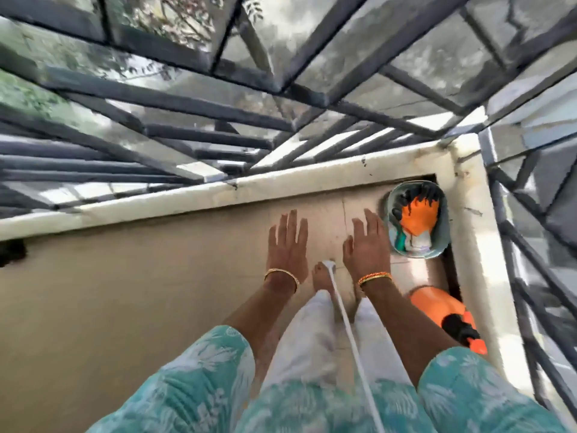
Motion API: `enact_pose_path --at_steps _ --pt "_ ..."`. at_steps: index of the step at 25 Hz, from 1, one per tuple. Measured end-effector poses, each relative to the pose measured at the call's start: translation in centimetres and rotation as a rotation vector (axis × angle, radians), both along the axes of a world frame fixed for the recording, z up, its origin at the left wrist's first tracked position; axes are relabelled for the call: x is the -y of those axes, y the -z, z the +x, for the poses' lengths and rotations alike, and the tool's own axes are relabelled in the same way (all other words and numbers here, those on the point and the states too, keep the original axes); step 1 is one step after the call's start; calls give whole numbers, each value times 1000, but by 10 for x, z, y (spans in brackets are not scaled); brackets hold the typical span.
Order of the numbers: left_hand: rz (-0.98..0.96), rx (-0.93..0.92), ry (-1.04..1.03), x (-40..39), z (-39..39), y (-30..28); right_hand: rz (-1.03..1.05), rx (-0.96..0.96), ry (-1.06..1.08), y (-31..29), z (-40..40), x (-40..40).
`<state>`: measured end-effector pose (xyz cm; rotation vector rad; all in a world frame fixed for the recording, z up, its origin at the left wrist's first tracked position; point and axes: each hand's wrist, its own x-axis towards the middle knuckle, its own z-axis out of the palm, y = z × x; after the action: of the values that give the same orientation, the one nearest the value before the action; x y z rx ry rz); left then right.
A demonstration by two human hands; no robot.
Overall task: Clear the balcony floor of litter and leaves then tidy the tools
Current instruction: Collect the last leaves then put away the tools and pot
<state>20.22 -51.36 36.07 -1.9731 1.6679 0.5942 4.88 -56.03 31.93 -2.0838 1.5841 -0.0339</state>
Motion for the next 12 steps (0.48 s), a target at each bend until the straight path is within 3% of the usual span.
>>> enact_pose_path --at_steps 5,12 --pt "-62 88 -415 -84 39 -59 -41 37 -378 -79 63 -30" --pt "-90 145 -962 -182 -12 -148 -172 56 -863 -176 78 -74"
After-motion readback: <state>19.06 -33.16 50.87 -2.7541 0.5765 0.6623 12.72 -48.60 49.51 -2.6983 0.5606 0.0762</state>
